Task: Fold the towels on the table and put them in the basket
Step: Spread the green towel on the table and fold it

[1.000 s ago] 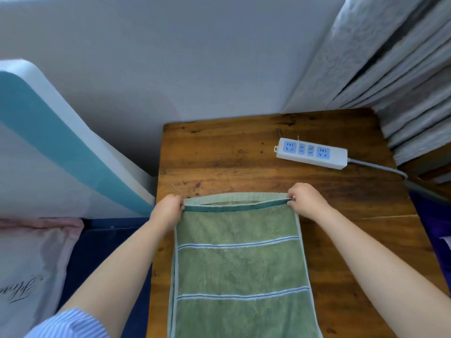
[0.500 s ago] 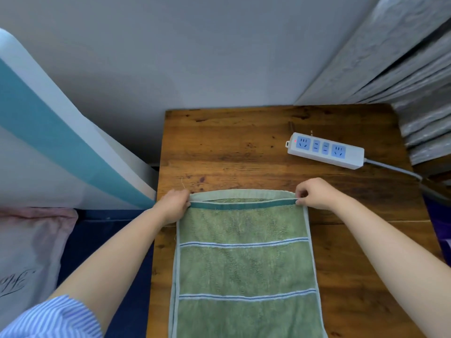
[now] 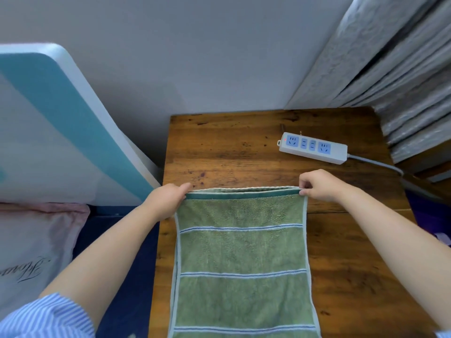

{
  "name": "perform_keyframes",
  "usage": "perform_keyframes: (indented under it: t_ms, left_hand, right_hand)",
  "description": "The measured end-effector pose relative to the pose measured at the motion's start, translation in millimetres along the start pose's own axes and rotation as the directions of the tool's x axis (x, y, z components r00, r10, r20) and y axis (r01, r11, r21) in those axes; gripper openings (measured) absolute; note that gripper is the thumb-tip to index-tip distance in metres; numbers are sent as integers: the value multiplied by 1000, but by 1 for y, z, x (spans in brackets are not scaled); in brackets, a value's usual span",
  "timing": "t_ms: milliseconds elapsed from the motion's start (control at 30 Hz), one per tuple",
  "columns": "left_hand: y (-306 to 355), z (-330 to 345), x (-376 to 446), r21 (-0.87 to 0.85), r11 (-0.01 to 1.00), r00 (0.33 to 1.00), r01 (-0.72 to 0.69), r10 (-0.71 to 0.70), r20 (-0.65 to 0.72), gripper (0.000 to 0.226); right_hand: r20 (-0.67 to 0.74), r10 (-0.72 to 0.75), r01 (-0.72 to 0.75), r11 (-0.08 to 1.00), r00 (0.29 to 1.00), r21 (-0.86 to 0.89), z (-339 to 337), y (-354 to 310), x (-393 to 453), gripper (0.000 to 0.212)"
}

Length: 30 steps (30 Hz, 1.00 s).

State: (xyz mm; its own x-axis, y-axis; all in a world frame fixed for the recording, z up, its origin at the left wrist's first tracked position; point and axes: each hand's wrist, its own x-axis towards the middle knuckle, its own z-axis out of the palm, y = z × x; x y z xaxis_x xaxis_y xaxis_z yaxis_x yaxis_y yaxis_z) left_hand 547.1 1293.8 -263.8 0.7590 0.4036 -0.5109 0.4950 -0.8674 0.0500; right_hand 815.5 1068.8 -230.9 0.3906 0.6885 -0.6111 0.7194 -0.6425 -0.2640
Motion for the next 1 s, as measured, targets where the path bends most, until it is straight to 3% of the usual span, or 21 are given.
perform_keyframes:
  t_ms: [100, 333, 467, 533, 600, 667, 700, 800, 833, 867, 900, 967, 1000]
  left_hand:
    - [4, -6, -18, 174, 984, 999, -48, 51, -14, 20]
    - [11, -31, -68, 227, 972, 980, -61, 102, -173, 29]
    - [17, -55, -94, 279, 960, 969, -14, 82, -233, 34]
    - [22, -72, -110, 290, 956, 955, 36, 53, -293, 35]
    - [28, -92, -122, 277, 958, 928, 77, 33, -372, 36]
    - [30, -112, -141, 216, 972, 854, 90, 36, -518, 37]
    - [30, -121, -150, 231, 972, 796, 42, 107, -596, 38]
    - [21, -142, -173, 446, 894, 640, -37, 364, -676, 45]
    - [24, -144, -174, 485, 874, 634, -41, 398, -664, 43]
    - [29, -140, -181, 513, 857, 645, -49, 420, -639, 42]
    - [33, -136, -189, 534, 842, 672, -73, 437, -598, 42]
    - [43, -136, -203, 453, 891, 778, -35, 308, -547, 34]
    - [44, -133, -206, 350, 937, 757, -7, 234, -611, 28]
  right_hand:
    - [-20, -46, 45, 998, 999, -40, -5, -1, -15, 31]
    - [-125, -90, 95, 995, 988, 36, -15, 0, -64, 24]
    - [-312, -69, 75, 997, 948, 8, -22, -10, -99, 14]
    - [-492, -13, 14, 1000, 871, -3, -26, -17, -117, 4]
    - [-619, 23, -56, 998, 785, -33, -34, -24, -131, 16]
    - [-703, 9, -105, 990, 711, -94, -45, -36, -153, 27]
    - [-762, -17, -115, 986, 647, -120, -51, -41, -166, 27]
    - [-929, -65, -70, 993, 365, -97, -59, -52, -204, 30]
    - [-945, -43, -67, 995, 325, -69, -58, -52, -210, 33]
    - [-945, -19, -88, 995, 327, -51, -54, -55, -220, 34]
    - [-924, 5, -165, 984, 382, -63, -49, -58, -229, 33]
    - [-837, 33, -248, 961, 546, -124, -40, -60, -241, 30]
    - [-819, 45, -252, 960, 571, -123, -39, -62, -247, 32]
